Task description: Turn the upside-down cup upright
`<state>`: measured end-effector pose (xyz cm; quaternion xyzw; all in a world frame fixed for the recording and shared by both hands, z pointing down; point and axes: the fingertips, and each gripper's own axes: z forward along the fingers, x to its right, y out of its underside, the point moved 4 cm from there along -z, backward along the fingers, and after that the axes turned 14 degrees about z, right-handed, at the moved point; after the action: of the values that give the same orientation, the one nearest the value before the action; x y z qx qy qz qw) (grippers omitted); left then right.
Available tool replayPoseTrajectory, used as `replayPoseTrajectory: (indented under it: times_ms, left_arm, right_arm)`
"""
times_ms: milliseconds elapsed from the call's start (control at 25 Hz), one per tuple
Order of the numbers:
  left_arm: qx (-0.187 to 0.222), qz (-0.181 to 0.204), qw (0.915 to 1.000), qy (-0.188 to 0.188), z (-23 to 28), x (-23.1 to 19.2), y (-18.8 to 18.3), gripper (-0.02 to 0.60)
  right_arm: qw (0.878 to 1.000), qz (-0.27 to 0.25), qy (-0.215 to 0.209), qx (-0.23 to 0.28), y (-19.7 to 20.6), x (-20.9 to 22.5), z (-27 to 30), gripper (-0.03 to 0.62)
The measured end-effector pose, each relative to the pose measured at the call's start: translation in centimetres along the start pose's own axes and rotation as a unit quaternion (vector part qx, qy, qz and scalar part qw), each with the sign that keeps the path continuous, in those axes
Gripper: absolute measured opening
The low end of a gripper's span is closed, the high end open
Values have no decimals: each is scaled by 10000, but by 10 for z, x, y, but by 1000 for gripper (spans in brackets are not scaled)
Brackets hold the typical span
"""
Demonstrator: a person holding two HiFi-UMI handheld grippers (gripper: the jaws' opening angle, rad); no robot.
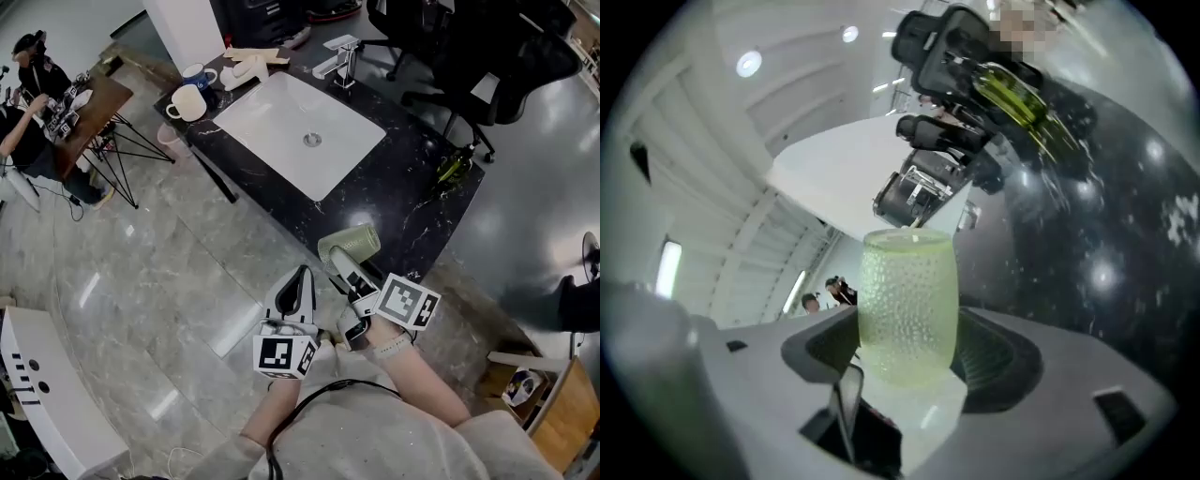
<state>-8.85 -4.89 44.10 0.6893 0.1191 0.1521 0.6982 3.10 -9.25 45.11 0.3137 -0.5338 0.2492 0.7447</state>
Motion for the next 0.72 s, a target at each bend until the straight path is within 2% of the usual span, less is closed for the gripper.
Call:
replayPoseTrajectory:
  times_ms: [120,240,320,480,720]
  left_arm:
    - [-39,41,9999,-136,-8,-10,1,7]
    - [-90,68,9997,-222,-15,-19,4,7]
    - [-114,100,9996,-224,-17,-22,5,8]
    - [-122,174,9995,-225,-25,-26,3,8]
    - [-235,416,9988,-102,-33,-31,2,8]
  right_arm:
    - [9940,1036,-326,122,12,3,-3,307]
    - [9763,1975,-846,251,24,8,-2,307]
    - [9578,2582,-1207,377,30,12,0,307]
    - [9226,3279,-1923,654,40,10,2,307]
    - [8520,4095,-3129,924,47,4,10,307]
